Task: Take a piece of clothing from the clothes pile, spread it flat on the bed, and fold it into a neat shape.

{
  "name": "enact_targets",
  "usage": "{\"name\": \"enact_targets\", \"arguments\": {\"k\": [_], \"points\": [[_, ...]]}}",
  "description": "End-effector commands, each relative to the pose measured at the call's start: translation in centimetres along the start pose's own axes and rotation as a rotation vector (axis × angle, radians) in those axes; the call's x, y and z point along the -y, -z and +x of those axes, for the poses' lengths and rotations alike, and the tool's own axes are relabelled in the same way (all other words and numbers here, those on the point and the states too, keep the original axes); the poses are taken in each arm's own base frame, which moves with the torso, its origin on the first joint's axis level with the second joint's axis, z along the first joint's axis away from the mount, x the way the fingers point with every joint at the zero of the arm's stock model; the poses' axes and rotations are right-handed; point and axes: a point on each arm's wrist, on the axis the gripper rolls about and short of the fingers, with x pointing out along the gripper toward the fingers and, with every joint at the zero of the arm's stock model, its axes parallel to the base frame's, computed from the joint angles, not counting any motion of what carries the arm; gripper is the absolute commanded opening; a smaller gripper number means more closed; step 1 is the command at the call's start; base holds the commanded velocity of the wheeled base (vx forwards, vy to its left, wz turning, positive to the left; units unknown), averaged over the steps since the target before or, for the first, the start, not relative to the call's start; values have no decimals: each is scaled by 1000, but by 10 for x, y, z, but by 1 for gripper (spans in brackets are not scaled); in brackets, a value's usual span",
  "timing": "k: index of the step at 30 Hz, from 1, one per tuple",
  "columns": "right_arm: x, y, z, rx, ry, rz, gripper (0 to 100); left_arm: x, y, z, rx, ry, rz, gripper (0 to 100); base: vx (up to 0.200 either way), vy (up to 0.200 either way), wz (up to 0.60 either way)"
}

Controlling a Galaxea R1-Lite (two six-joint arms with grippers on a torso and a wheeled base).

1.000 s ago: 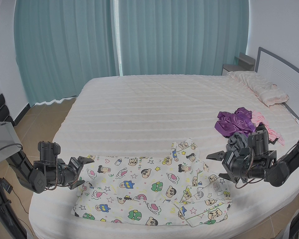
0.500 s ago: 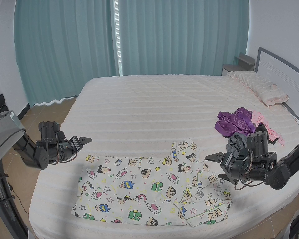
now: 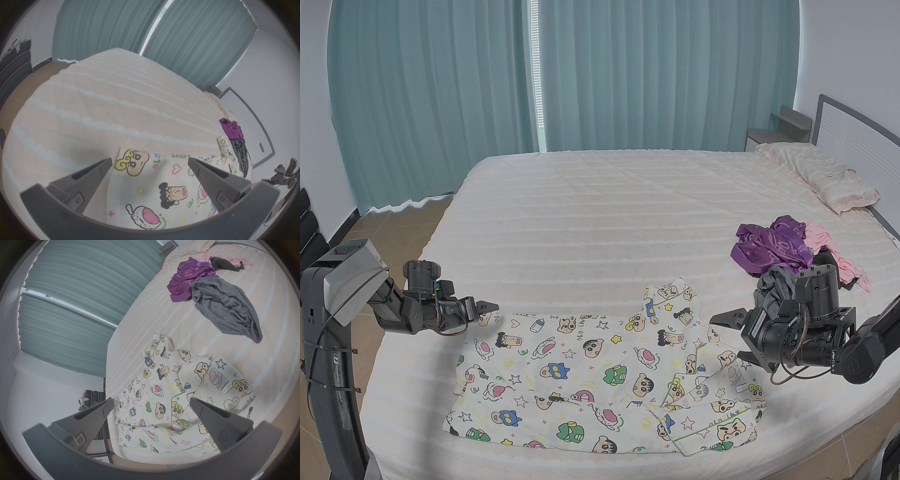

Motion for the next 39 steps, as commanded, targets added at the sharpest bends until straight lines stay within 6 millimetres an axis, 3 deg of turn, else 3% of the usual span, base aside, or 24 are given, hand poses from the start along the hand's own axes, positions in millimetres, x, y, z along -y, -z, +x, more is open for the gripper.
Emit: {"name": "enact_targets", "arguments": {"k": [1, 13, 14, 18, 24, 27, 28, 33, 39], "points": [[0, 0, 0, -2, 1, 0, 100, -6, 13, 14, -36, -3, -5, 100, 0, 0, 0], [4, 2, 6, -17, 17, 3, 100, 1, 16, 27, -50, 33, 11, 100, 0, 0, 0], [4, 1, 9, -17, 20, 4, 100, 3, 16, 27, -50, 36, 9, 0, 0, 0, 0], [2, -13, 25, 9, 22, -17, 100, 4, 16, 26, -44, 35, -10, 0, 0, 0, 0], [-4, -63, 88, 70, 67, -45, 100, 11, -4, 13, 119, -1, -106, 0, 0, 0, 0], [-4, -76, 116, 77, 120, -36, 100, 12, -9, 8, 174, -6, -160, 0, 0, 0, 0], [-1, -82, 135, 98, 145, -34, 100, 13, -8, 6, 188, -11, -172, 0, 0, 0, 0], [13, -87, 188, 167, 265, -49, 100, 13, -2, -2, 206, -29, -173, 0, 0, 0, 0], [18, -94, 213, 186, 289, -50, 100, 14, 5, -4, 215, -25, -167, 0, 0, 0, 0]]}}
